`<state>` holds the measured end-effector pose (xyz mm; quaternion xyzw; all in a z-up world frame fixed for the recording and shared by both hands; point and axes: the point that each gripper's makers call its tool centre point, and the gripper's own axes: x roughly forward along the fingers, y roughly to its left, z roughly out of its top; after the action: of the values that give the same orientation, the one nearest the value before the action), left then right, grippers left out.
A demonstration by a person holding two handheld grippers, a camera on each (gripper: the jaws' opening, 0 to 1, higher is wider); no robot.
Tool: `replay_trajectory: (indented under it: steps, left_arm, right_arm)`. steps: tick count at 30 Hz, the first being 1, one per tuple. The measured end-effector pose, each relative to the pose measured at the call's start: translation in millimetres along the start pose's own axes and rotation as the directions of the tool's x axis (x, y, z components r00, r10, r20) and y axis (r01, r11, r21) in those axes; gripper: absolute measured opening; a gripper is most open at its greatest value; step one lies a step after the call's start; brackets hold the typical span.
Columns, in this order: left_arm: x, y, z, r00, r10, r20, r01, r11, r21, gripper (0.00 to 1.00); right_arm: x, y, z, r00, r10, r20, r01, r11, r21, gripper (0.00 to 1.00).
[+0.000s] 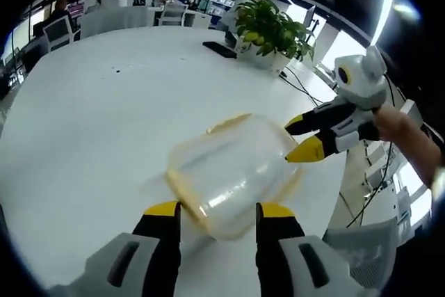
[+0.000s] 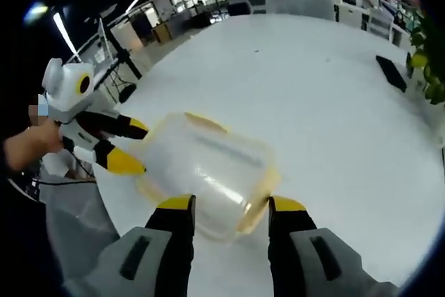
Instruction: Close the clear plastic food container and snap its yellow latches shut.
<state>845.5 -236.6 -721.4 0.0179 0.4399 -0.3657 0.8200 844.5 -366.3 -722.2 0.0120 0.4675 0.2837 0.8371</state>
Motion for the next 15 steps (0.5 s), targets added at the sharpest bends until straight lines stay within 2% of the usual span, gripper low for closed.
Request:
replay_trajectory:
  steps: [3,4,5,9,12,15]
  left_arm:
    - [0.6,1.5,1.2,1.0,0.009,-0.005,-0.009,0.999,-0.032,0.33]
    - [1.5,3.5,1.2,1.0,0.014,-0.004,-0.015,0.998,-0.055,0.32]
    - [2.2,3.8,1.5,1.0,0.01,-0.001,-0.01,0.998,-0.06,0.31]
    - [1.6,2.6,2.2,1.0,0.017,-0.002,-0.017,0.997,-0.075,0.29]
    - [4.9,-1.0,3.1,1.0,0.008,0.005,-0.008,0.995,-0.103,0.28]
    - [4.7,-1.9,3.1,1.0,0.008,0.007,-0.007,0.995,-0.099,0.28]
  right_arm:
    - [1.7,1.1,0.8,1.0,-0.003,-0.008,0.003,1.0,0.026,0.37]
    - [3.8,3.3,-4.4,1.0,-0.006,-0.024,0.008,0.996,0.089,0.37]
    - [5.1,1.0,-1.9,1.0,0.005,-0.014,-0.005,0.999,0.05,0.37]
    - [5.9,0.2,-3.0,1.0,0.008,0.005,-0.009,0.995,0.1,0.37]
    - [10.3,0.8,-4.9,1.0,-0.002,0.0,0.002,0.995,0.101,0.37]
    - [8.4,1.5,-3.2,1.0,-0.006,-0.008,0.006,0.995,0.103,0.37]
